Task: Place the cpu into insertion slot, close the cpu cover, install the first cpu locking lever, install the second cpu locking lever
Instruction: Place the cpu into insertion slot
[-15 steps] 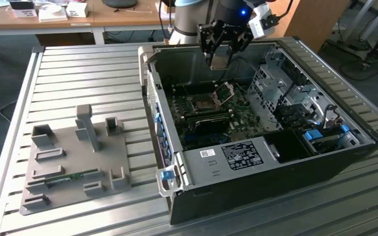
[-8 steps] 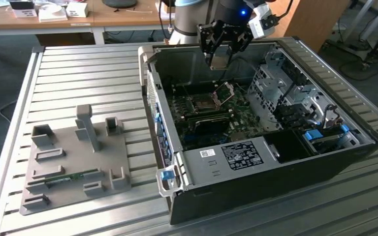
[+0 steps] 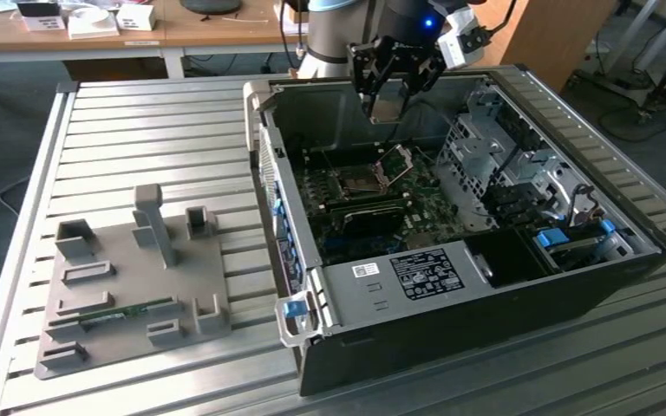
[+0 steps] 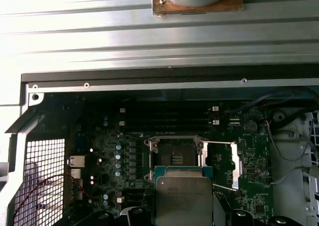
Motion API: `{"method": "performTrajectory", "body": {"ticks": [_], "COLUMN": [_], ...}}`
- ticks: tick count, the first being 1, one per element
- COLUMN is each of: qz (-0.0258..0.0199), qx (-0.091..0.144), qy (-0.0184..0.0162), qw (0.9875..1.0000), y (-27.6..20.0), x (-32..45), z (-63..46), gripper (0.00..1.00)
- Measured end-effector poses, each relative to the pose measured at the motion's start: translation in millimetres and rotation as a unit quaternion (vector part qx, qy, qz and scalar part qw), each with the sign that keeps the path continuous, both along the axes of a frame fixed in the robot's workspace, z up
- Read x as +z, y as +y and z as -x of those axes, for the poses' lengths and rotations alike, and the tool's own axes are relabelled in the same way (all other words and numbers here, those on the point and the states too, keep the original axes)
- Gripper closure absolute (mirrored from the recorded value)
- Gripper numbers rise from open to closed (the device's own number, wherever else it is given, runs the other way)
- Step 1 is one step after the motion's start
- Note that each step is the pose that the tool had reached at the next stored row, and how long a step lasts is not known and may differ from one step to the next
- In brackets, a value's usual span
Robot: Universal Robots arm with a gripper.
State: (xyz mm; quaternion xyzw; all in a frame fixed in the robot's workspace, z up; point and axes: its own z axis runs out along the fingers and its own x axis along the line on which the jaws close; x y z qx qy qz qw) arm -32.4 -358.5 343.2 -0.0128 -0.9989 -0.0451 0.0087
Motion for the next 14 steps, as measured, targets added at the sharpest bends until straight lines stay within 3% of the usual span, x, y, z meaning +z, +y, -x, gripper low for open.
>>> {"method": "performTrajectory", "body": {"ticks": [14], "qz": [0.0002], "qx": [0.000], "qy": [0.0001], "qw": [1.0000], "y": [0.0], "x": [-3.1], "z": [0.0], "gripper": [0.46]}}
